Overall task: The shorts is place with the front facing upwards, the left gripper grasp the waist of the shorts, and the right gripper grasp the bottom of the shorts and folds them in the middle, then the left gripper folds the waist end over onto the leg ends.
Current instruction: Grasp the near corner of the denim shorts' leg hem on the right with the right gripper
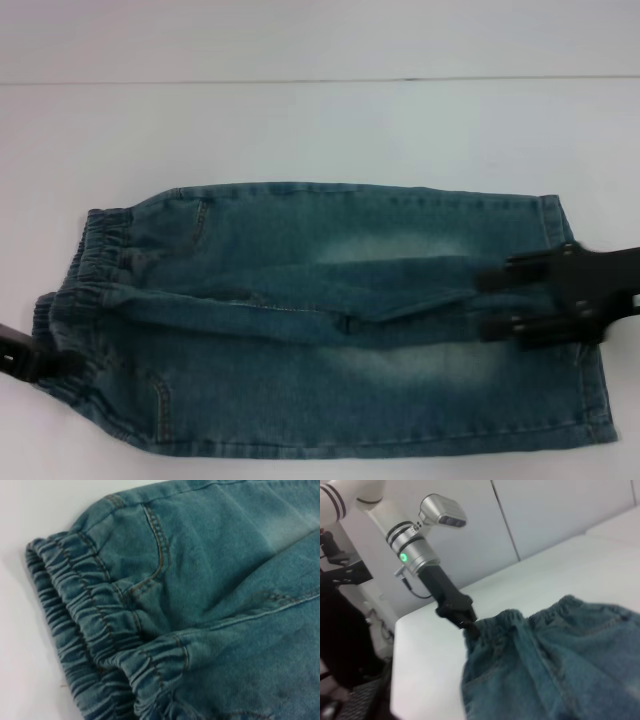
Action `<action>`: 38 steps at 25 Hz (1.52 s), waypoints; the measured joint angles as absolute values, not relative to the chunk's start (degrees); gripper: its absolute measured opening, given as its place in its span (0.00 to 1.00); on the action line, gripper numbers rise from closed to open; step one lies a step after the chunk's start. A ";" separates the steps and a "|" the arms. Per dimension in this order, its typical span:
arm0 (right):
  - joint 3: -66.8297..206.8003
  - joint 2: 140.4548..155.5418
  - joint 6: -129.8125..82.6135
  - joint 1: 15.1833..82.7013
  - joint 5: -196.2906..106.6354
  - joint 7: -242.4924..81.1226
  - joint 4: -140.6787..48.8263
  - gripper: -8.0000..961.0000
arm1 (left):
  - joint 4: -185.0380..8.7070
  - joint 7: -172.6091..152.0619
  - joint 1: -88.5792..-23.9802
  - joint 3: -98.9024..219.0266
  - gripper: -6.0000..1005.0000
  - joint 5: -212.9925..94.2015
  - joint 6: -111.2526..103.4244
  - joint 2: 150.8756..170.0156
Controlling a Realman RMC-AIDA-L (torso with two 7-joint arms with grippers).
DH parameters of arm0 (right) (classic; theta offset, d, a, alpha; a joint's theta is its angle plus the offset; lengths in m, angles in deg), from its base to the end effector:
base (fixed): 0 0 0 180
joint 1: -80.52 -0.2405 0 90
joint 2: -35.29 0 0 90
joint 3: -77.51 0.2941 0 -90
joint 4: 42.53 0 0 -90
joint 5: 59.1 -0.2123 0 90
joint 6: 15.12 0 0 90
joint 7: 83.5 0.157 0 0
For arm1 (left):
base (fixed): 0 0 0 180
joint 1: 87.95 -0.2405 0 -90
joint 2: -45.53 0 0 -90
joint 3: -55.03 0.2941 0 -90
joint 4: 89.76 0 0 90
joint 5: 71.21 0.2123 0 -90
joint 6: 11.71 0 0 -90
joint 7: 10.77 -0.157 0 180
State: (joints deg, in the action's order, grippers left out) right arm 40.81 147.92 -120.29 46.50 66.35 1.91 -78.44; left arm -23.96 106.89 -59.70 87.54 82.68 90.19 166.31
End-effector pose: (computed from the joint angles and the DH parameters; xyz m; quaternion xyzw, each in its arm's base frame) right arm 0.2893 0.3358 0.0077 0.9553 -0.2263 -0.1902 0.0052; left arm -0.3438 0.3151 0.0346 -0.8674 -0.4786 0.0424 0.1294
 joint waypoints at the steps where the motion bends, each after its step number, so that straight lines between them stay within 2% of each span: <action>1: 40.73 146.88 -121.76 46.49 66.43 3.71 -79.22 0.76 | -24.10 106.90 -59.51 87.60 0.04 82.73 90.05 166.29; 5: 40.65 143.46 -127.18 47.12 67.39 8.12 -82.58 0.76 | -24.27 106.91 -58.94 87.67 0.04 82.71 89.55 166.29; 8: 40.53 142.69 -128.68 47.35 71.90 10.86 -85.42 0.76 | -24.35 106.91 -58.64 87.53 0.04 82.64 89.01 166.29; 26: 37.35 143.01 -128.70 46.06 93.61 13.55 -86.48 0.75 | -24.47 107.49 -57.97 87.44 0.04 82.70 87.77 166.17; 38: 36.72 144.25 -126.56 44.40 98.53 16.26 -86.31 0.74 | -24.55 107.53 -58.40 87.52 0.04 82.70 87.80 166.45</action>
State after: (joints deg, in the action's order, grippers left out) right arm 36.72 144.25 -126.56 44.40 98.53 16.26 -86.31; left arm -24.55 107.53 -58.40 87.52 82.70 87.80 166.45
